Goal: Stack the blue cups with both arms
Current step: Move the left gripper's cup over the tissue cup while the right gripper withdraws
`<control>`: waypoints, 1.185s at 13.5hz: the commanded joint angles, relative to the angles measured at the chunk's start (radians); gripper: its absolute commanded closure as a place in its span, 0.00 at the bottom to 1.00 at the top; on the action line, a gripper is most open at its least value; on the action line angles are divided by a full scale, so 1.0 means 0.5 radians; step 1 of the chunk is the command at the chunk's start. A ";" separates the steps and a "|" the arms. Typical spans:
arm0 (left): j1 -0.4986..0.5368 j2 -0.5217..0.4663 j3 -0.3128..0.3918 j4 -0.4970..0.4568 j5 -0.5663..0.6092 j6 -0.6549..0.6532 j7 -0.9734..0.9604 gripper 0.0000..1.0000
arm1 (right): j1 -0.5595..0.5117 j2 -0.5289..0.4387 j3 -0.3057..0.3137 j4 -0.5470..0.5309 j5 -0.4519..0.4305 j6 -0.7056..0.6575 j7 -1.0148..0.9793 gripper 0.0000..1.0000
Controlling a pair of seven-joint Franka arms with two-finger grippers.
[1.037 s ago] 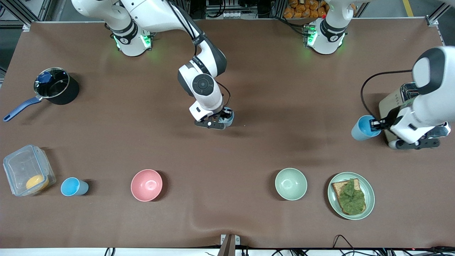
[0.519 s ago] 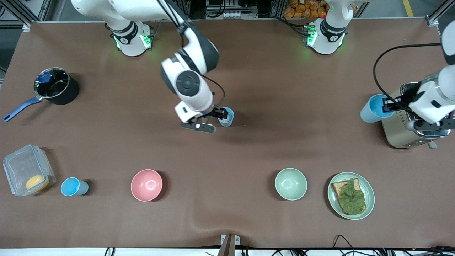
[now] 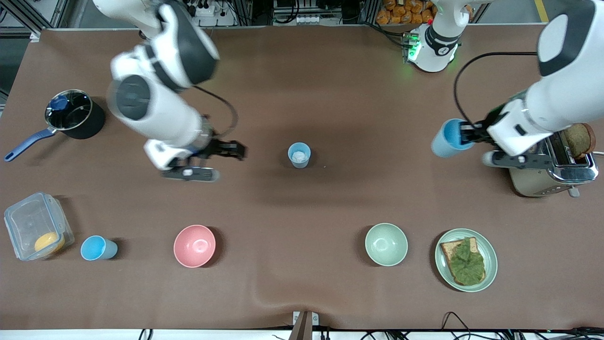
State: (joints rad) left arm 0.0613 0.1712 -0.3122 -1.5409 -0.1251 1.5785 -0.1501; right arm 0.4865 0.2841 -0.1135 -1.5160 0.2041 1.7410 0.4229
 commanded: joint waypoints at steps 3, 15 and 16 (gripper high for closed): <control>-0.343 0.206 -0.066 0.075 -0.035 0.266 -0.190 1.00 | -0.401 -0.319 0.043 -0.024 -0.160 -0.312 -0.532 0.00; -1.064 0.752 -0.044 0.063 0.149 0.782 -1.160 1.00 | -0.951 -0.513 0.163 0.062 -0.316 -0.540 -0.959 0.00; -1.128 0.795 -0.038 0.069 0.161 0.788 -1.209 1.00 | -0.942 -0.513 0.163 0.090 -0.337 -0.543 -0.956 0.00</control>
State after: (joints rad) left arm -0.4653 0.5312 -0.3438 -1.5357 -0.0791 1.9694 -0.7131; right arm 0.0328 0.0281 -0.0509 -1.4996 0.0669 1.4797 -0.0482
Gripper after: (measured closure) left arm 0.960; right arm 0.000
